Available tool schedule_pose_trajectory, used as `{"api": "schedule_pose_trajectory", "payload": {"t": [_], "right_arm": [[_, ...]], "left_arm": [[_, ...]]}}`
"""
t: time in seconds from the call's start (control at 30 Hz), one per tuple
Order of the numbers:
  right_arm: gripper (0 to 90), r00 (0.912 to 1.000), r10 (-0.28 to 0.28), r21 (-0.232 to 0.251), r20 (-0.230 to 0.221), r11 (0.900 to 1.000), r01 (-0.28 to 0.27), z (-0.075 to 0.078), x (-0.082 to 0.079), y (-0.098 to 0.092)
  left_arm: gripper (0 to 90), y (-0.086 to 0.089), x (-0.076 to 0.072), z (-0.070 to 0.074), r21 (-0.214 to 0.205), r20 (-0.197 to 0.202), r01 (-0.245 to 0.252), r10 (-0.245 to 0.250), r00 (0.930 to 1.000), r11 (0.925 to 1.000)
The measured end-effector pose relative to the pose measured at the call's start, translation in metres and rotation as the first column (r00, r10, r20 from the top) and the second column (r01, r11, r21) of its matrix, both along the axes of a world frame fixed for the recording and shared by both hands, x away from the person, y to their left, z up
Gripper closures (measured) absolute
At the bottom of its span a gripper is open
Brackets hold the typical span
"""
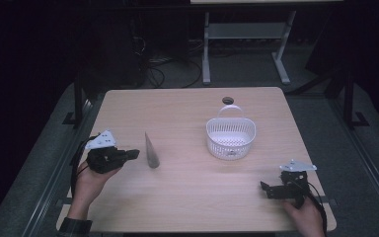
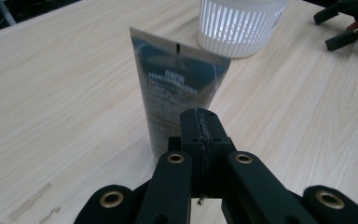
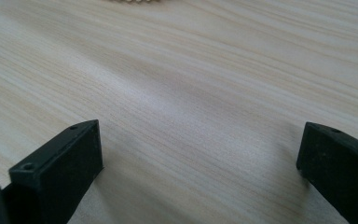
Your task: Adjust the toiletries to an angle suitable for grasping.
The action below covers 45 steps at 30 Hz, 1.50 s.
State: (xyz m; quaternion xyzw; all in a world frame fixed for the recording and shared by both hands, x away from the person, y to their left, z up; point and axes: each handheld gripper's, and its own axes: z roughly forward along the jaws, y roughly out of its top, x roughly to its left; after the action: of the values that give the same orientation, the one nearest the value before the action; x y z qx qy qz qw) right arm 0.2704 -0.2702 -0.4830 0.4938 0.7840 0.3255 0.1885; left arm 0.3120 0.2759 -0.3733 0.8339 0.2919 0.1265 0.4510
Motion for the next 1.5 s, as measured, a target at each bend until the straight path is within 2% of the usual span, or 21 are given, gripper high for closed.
{"api": "schedule_pose_trajectory", "payload": {"t": [0.23,0.5,1.03,1.5], "right_arm": [[0.0,1.0,0.0,0.0,0.0,1.0,0.0,0.0,0.0,0.0],[0.0,1.0,0.0,0.0,0.0,1.0,0.0,0.0,0.0,0.0],[0.0,1.0,0.0,0.0,0.0,1.0,0.0,0.0,0.0,0.0],[0.0,1.0,0.0,0.0,0.0,1.0,0.0,0.0,0.0,0.0]], "left_arm": [[89.6,-0.004,0.004,0.011,-0.017,0.02,0.011,-0.011,0.9997,0.9998],[89.6,-0.012,0.009,0.017,-0.025,0.031,0.034,-0.033,0.999,0.9991],[89.6,-0.021,0.011,0.013,-0.033,0.02,0.062,-0.062,0.9979,0.9975],[89.6,-0.03,0.013,0.017,-0.041,0.029,0.075,-0.074,0.9969,0.9963]]}}
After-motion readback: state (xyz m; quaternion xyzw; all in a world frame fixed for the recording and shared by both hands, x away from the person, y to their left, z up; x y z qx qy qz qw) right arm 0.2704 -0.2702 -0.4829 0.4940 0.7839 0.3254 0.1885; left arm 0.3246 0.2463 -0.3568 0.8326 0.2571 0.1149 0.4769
